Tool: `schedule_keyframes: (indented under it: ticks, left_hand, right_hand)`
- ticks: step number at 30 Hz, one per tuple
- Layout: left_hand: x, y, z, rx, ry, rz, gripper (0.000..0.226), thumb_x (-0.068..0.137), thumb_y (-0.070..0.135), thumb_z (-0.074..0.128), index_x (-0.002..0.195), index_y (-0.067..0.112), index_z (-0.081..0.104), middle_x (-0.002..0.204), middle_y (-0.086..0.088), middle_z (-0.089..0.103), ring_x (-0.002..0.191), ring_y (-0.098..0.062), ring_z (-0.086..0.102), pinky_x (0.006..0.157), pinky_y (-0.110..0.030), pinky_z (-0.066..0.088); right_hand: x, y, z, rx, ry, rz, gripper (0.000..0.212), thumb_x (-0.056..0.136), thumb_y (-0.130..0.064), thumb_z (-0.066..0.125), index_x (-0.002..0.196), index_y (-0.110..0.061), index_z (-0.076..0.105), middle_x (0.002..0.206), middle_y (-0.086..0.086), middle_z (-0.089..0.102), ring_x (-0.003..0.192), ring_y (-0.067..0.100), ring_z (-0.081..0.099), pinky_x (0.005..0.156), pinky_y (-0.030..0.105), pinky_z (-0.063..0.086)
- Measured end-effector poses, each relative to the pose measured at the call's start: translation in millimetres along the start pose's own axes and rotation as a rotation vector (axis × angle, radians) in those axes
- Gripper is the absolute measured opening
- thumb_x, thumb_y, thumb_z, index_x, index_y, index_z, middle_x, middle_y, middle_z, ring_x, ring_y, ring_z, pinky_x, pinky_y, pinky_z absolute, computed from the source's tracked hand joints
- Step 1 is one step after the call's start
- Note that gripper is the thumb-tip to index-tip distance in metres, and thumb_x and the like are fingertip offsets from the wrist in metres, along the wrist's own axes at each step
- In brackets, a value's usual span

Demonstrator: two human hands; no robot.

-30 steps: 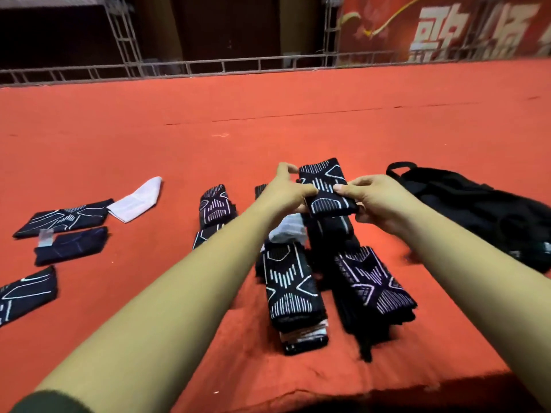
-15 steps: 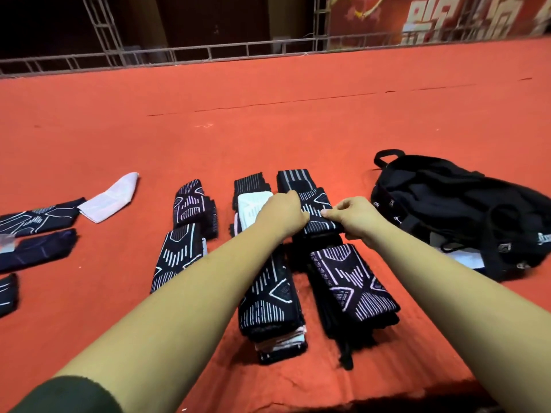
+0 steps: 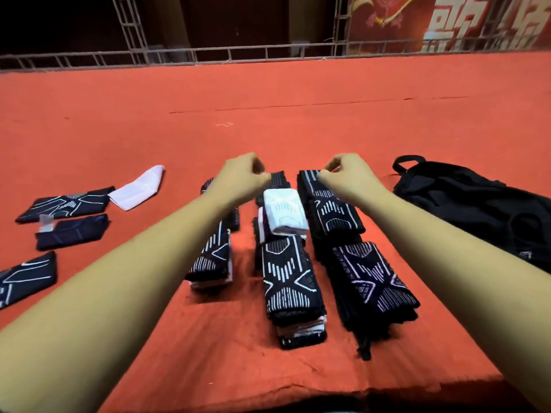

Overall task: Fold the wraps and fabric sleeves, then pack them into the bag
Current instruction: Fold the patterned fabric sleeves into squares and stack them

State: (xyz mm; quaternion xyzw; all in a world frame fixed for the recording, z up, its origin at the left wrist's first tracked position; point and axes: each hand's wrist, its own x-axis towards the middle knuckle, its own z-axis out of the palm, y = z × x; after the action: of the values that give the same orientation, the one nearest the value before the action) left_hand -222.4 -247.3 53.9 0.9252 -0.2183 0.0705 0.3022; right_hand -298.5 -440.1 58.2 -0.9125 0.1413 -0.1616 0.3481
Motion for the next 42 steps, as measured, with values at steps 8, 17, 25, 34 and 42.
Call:
schedule_keyframes:
  ticks: [8, 17, 25, 34, 42]
  left_hand:
    - [-85, -149, -106, 0.105, 0.135, -0.305, 0.016, 0.09, 0.016, 0.06, 0.1, 0.005, 0.066, 0.108, -0.014, 0.066, 0.096, -0.027, 0.061, 0.07, -0.032, 0.037]
    - [-197, -338, -163, 0.127, 0.212, -0.656, 0.014, 0.084, 0.016, 0.064, 0.097, 0.011, 0.064, 0.102, -0.013, 0.07, 0.1, -0.031, 0.063, 0.082, -0.036, 0.045]
    - [-241, -436, -143, 0.235, 0.145, -0.668, 0.059, 0.083, 0.016, 0.069, 0.139, 0.008, 0.052, 0.14, -0.015, 0.051, 0.131, -0.031, 0.047, 0.111, -0.042, 0.038]
    - [-220, -469, -141, 0.519, 0.238, -0.368, 0.016, 0.091, 0.021, 0.065, 0.099, 0.01, 0.074, 0.101, -0.01, 0.07, 0.098, -0.035, 0.066, 0.084, -0.046, 0.05]
    - [-227, -395, -109, 0.255, 0.097, 0.08, 0.031, 0.095, 0.035, 0.049, 0.098, 0.012, 0.07, 0.093, -0.002, 0.071, 0.086, -0.022, 0.065, 0.079, -0.037, 0.051]
  right_hand:
    - [-26, -137, 126, 0.076, -0.237, -0.198, 0.014, 0.088, -0.019, 0.059, 0.08, -0.008, 0.063, 0.078, 0.014, 0.064, 0.078, 0.026, 0.06, 0.072, 0.032, 0.047]
    - [-98, -231, 291, 0.103, -0.519, -0.313, 0.012, 0.082, -0.015, 0.066, 0.086, -0.003, 0.065, 0.086, 0.013, 0.068, 0.085, 0.028, 0.062, 0.071, 0.032, 0.044]
    - [-116, -240, 391, -0.007, -0.579, -0.359, 0.023, 0.081, -0.014, 0.067, 0.101, -0.002, 0.065, 0.104, 0.017, 0.068, 0.103, 0.032, 0.059, 0.083, 0.033, 0.041]
    - [-117, -234, 434, -0.061, -0.599, -0.402, 0.033, 0.081, -0.017, 0.065, 0.112, -0.008, 0.059, 0.113, 0.018, 0.057, 0.11, 0.034, 0.053, 0.097, 0.033, 0.04]
    - [-114, -191, 408, -0.121, -0.434, -0.716, 0.034, 0.08, -0.023, 0.07, 0.113, -0.025, 0.069, 0.128, 0.004, 0.052, 0.118, 0.027, 0.049, 0.102, 0.042, 0.042]
